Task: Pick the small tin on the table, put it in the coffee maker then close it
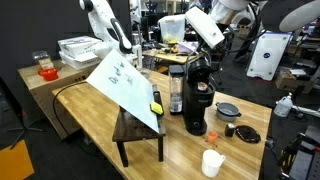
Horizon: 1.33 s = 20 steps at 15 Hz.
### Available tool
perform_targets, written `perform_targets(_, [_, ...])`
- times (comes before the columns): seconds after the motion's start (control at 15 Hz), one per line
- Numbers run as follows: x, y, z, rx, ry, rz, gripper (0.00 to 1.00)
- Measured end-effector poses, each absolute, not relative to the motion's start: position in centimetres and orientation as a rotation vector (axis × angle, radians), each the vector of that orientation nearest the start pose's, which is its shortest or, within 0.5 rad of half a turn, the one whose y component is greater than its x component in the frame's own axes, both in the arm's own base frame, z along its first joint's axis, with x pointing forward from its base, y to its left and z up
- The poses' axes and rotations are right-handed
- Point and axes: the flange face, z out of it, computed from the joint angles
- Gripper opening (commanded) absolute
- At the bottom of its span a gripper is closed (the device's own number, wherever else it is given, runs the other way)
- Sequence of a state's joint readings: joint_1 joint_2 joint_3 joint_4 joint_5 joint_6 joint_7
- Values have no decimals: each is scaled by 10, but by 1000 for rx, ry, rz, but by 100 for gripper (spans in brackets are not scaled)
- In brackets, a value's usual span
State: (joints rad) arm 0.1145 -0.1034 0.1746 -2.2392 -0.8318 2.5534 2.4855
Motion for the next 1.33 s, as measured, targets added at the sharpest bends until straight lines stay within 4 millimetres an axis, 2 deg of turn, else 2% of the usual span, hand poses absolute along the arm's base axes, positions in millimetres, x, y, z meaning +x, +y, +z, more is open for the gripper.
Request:
perform_targets(0.33, [526,151,473,-1795,2003,-1019,0])
perform_targets(0.73, [542,136,503,-1711,2006,-1057,0])
perform_targets(0.87, [544,131,503,-1704,2017,-1053,0])
perform_targets(1.13, [551,124,487,-1729,2070,-975,1])
perform_targets(1.33, [552,123,486,-1728,2074,-967,1])
